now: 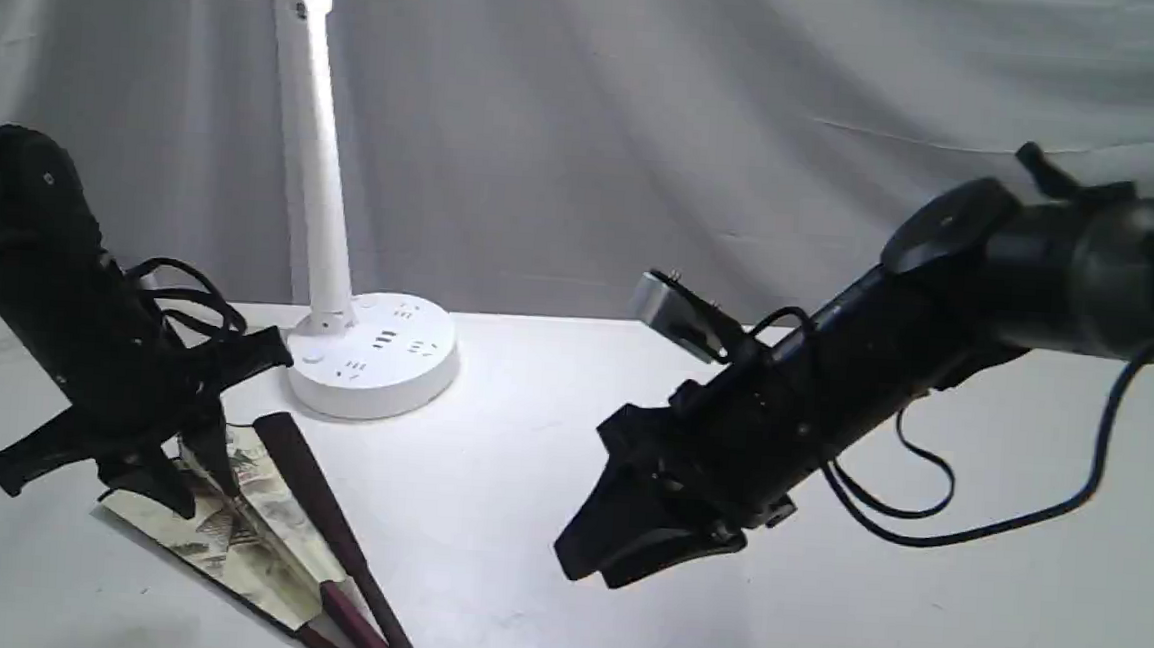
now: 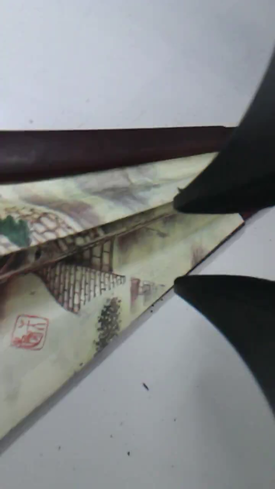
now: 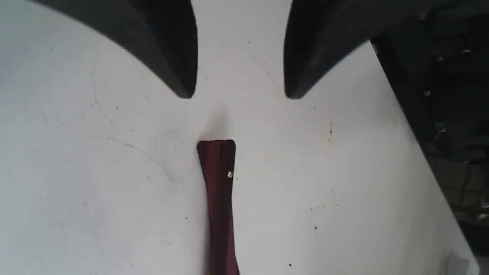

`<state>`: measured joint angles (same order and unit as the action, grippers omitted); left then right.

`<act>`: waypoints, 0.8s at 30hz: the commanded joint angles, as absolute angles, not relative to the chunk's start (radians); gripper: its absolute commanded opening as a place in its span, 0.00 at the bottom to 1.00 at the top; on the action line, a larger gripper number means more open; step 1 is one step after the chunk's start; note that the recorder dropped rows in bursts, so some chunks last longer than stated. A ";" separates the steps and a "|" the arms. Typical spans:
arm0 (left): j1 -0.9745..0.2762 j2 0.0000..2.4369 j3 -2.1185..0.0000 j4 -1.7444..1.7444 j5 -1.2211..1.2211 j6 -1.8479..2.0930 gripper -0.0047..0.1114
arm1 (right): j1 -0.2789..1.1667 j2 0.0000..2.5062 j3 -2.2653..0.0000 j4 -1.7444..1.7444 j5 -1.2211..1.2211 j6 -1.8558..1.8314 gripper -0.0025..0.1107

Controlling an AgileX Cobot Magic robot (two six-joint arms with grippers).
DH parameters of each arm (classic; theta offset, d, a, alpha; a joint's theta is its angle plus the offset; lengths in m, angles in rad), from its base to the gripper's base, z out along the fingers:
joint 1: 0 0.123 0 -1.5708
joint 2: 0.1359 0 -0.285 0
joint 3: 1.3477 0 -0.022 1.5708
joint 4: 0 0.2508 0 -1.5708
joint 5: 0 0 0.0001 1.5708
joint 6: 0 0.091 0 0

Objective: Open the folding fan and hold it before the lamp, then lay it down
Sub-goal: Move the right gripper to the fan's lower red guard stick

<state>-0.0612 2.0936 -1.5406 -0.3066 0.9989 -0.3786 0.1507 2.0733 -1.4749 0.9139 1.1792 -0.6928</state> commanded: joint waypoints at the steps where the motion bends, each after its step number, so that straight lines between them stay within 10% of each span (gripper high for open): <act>1: -0.061 2.059 -1.536 -0.308 1.041 -0.262 0.28 | 0.150 2.154 -1.552 0.998 1.200 -0.725 0.35; 24: -0.061 1.998 -1.396 -0.387 0.941 -0.045 0.28 | 0.273 2.528 -1.922 1.116 1.221 -0.639 0.35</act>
